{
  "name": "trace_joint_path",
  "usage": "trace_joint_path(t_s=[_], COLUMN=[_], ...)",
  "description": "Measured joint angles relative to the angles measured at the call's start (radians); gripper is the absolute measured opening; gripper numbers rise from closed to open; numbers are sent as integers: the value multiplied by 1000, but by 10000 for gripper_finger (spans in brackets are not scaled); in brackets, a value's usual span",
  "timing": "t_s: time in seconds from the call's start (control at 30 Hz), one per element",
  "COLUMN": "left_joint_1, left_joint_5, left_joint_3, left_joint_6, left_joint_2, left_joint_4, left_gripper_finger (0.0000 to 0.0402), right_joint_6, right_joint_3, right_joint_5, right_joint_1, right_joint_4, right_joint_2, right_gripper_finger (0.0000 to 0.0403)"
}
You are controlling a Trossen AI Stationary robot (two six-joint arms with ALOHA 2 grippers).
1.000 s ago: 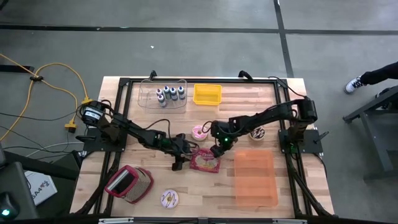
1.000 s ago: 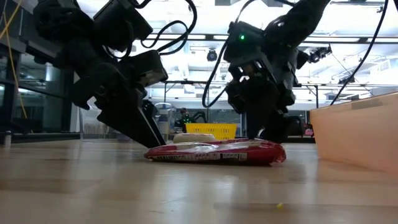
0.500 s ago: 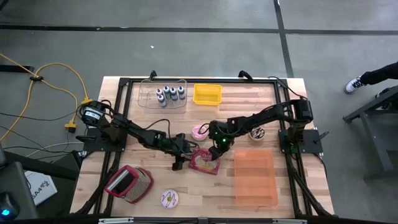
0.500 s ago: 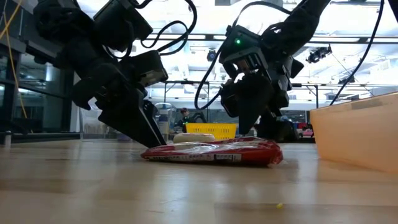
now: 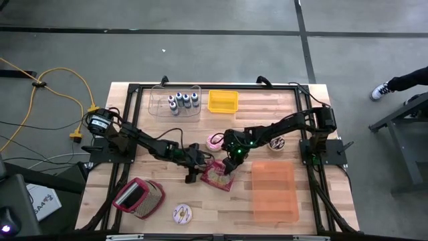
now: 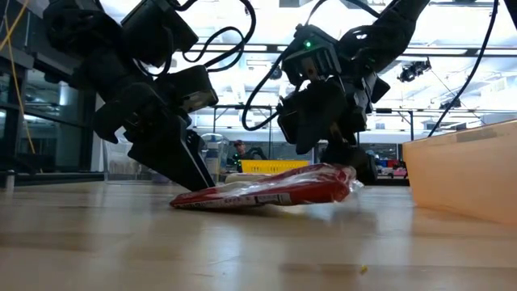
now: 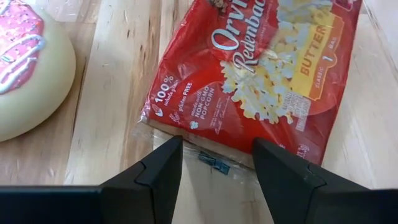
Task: Pick & Place Food Item
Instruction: Put the red popcorn bag into the orange bin
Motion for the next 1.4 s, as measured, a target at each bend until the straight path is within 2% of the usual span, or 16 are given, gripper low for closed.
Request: trace_joint_path(t_s=[0.6, 0.83, 1.07, 1.4], left_joint_1=[0, 0, -3, -3], left_joint_5=[0, 0, -3, -13], left_joint_3=[0, 0, 0, -1], left_joint_6=[0, 4, 91, 143], left_joint_2=[0, 0, -3, -127], left_joint_4=[0, 6, 14, -10], left_gripper_finger=[188, 188, 188, 188], right_joint_6=[-23, -31, -44, -56], right_joint_3=[0, 1, 1, 3], right_joint_5=[-5, -17, -18, -17], right_joint_1=[0, 0, 0, 0], right_joint_4=[11, 16, 16, 21], right_joint_2=[0, -1, -1, -14], right_gripper_finger=[15, 8, 6, 5])
